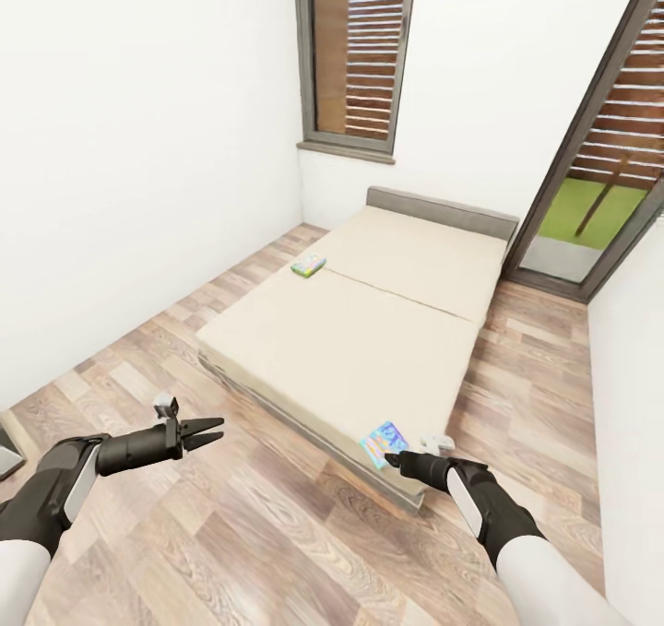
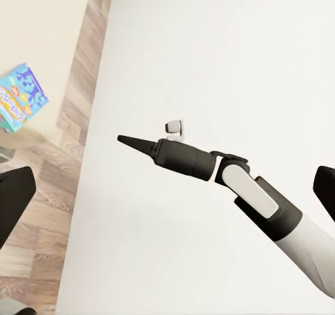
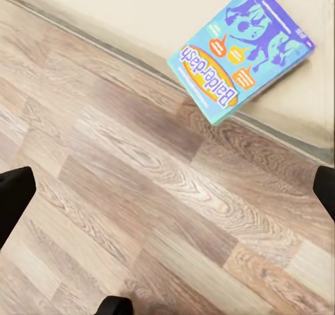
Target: Put all the toys in the child's room - the three board games (two on the bed and one on the table), the two jigsaw puzzles on the table, and the tennis ball on the table - inside the toy box on the table in the child's room.
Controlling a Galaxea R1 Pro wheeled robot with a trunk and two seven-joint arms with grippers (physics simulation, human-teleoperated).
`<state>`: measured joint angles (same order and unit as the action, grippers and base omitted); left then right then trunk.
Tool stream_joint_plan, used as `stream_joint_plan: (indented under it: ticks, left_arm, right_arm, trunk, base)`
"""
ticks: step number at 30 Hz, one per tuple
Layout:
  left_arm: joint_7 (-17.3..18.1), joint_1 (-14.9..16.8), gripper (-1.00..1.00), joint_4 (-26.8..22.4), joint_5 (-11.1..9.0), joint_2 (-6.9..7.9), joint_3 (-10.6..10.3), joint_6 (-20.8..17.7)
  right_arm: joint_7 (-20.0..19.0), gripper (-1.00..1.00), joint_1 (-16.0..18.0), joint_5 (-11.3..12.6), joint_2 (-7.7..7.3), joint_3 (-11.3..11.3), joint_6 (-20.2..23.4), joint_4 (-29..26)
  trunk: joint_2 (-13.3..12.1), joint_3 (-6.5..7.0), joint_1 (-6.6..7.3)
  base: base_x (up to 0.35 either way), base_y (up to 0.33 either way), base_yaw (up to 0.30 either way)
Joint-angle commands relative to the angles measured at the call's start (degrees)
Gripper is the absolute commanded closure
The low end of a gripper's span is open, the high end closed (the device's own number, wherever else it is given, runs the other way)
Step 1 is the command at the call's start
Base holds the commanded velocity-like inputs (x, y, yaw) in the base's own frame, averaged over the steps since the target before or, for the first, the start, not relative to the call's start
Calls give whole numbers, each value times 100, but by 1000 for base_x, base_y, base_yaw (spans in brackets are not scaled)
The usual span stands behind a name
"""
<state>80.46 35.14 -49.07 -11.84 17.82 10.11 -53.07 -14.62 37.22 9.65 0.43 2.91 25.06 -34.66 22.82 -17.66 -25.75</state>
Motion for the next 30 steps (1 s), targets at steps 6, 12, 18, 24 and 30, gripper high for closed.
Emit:
stream_joint_plan:
  ticks: [6,12,18,24,30]
  left_arm:
    - [10,2,-100,-4,-11,2,0,-62]
    - [6,2,-100,-2,-11,2,0,-63]
    - [8,2,-100,-5,-11,2,0,-63]
    - [9,2,-100,-6,-11,2,0,-63]
    - [13,2,-100,-6,-11,2,0,-58]
  right_arm:
    - [-15,-100,4,28,7,25,38,-5]
    - [-15,-100,4,28,5,25,39,-5]
    - [-15,-100,4,28,9,25,39,-5]
    - [-18,-100,4,28,8,25,42,-5]
    - [-15,-100,4,28,10,25,42,-5]
  trunk:
    - [10,32,-3]
    - [10,74,-3]
    - [10,115,-3]
    - [10,157,-3]
    - [10,199,-3]
  base:
    - [0,134,-220]
    - [0,255,-220]
    - [0,280,-220]
    - [0,284,-220]
    - [43,202,-220]
